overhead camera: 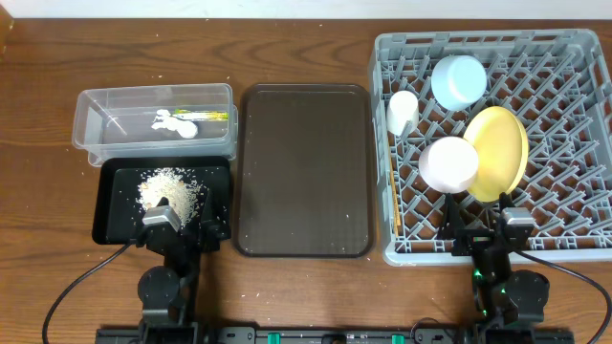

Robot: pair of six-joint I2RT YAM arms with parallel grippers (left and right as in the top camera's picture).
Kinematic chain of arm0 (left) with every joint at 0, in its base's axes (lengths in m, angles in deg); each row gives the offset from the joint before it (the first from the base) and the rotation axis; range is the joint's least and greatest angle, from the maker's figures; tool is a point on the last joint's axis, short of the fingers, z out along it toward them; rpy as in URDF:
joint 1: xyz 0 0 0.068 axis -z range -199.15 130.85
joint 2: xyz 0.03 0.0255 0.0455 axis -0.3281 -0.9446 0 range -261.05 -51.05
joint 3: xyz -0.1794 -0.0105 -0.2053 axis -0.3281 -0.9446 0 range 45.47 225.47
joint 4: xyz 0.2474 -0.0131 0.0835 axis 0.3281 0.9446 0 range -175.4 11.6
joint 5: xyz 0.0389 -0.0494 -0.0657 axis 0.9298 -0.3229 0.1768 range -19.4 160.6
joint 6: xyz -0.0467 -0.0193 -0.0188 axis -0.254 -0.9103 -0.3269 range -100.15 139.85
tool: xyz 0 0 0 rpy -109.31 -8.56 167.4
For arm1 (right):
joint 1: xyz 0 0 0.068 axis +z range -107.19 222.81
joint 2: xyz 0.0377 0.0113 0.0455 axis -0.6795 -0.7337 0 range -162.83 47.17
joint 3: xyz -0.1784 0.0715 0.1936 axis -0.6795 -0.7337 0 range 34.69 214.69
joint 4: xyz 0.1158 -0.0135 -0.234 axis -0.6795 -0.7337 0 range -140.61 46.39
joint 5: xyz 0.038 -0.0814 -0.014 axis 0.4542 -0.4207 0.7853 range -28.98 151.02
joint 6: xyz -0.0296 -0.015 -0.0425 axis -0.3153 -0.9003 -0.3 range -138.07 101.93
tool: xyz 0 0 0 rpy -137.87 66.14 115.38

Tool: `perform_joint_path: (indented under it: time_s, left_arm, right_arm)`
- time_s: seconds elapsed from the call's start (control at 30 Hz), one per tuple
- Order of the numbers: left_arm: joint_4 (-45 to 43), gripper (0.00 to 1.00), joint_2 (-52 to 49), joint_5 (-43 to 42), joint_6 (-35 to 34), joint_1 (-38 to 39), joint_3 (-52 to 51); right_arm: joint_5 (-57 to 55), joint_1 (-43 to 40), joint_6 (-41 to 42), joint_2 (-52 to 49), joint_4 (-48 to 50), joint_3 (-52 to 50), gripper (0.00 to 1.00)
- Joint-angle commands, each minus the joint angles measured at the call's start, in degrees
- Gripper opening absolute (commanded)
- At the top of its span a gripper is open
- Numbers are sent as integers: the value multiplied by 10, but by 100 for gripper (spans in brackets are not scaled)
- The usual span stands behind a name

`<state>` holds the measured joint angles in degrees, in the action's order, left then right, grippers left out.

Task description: Sort waste into correct bins and load items into the dishwasher rack

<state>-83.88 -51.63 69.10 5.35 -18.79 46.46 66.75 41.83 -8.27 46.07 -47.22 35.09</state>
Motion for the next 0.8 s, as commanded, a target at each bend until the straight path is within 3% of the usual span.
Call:
perform_joint_path:
  time_s: [0.0,0.4,0.53,0.77]
  left_arm:
    - [26,98,5,11,12,0,-8]
    - [26,98,5,11,12,170,-8]
    - [26,98,5,11,12,162,-8]
    - [26,98,5,11,12,82,-8]
  right_arm:
    - [-1,-6,-9,0,-2,-1,99]
    - [-1,-5,-9,0,-2,-1,99]
    - [-1,-6,-9,0,-2,-1,99]
    - [-1,-5,-9,0,-2,-1,99]
